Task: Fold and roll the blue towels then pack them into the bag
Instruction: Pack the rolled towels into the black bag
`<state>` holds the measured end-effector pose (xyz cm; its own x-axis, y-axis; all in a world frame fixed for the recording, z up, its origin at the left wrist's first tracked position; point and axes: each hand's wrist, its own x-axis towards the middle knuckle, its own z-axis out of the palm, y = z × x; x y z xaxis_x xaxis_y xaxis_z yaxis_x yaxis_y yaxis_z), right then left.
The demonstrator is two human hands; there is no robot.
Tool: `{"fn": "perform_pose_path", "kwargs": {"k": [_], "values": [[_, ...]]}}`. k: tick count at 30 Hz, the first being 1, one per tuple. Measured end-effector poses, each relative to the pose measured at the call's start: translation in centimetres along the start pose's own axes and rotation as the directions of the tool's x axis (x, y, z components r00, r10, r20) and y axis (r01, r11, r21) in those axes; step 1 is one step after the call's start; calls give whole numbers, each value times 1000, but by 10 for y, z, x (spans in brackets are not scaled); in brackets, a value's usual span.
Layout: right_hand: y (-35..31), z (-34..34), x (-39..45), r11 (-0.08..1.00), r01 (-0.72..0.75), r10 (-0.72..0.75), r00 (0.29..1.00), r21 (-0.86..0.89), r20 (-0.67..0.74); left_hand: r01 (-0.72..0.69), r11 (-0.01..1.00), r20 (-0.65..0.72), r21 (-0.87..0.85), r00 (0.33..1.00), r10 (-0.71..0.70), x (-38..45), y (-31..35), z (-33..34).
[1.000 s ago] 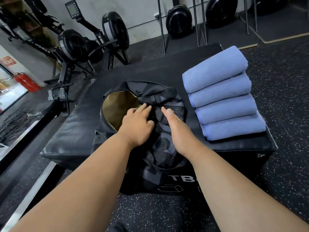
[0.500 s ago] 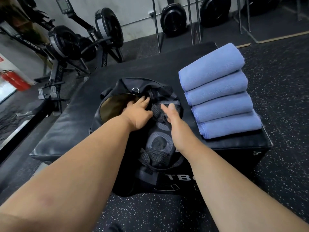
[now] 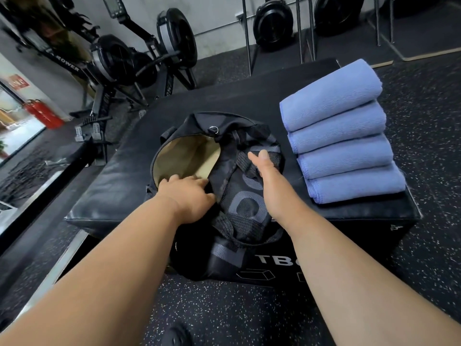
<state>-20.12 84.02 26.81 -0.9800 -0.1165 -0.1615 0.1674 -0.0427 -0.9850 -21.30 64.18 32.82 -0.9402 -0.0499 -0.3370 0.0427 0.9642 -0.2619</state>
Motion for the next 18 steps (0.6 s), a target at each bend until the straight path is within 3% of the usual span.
{"fn": "perform_pose_path", "kwargs": {"k": [6,9,13,18], "values": [[-5,-1,-9,1000,-3,3,999,3,36,77,960,-91,268,994,-55,-25,-40,2],[-7,0,-11,999,-8,9,999,-42,31,114,940,-87,322,992,-90,-31,-60,4],[-11,-2,-20,999,20,-18,998,-31,63,131,931,-103,341,990,-101,-39,-79,5],[-13,-5,-26,994,108,-107,993,-7,46,91,977,-149,195,987,-63,-44,-66,-2]]}}
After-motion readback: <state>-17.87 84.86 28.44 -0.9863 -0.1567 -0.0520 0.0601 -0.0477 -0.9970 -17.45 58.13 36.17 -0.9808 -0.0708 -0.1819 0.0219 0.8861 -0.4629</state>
